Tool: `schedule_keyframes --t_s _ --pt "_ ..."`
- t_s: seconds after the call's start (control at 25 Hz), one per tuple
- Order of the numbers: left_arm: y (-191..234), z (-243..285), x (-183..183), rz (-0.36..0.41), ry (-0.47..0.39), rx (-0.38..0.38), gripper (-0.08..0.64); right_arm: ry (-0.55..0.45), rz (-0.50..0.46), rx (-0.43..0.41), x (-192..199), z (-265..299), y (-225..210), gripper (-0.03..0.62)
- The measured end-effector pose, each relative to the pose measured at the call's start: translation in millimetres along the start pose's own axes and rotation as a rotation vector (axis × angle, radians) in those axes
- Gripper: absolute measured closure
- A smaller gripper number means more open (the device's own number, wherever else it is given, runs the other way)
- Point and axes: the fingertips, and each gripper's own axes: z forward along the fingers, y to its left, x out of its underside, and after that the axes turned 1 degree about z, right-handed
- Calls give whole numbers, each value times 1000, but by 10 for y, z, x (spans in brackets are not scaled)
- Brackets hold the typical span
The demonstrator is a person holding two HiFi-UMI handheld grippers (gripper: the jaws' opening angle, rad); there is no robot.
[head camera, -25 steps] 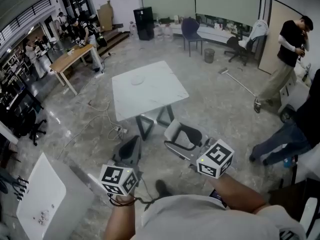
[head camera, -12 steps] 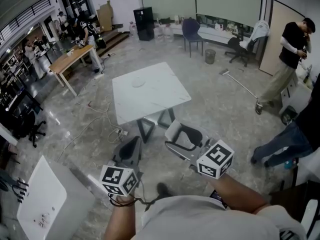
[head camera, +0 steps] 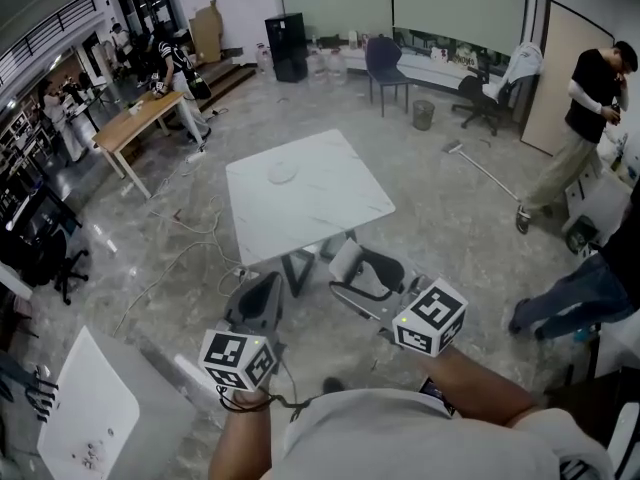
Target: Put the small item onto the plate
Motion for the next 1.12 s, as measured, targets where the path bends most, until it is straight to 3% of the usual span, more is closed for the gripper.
schedule_keyframes --t_s 0.28,0.64,1.12 --pt "758 317 -143 13 4 38 554 -10 4 37 -75 789 -253 301" --pt "1354 604 -96 8 14 73 555 1 22 68 51 1388 -480 301" --pt "1912 1096 47 -12 51 -2 554 6 27 9 155 2024 -1110 301"
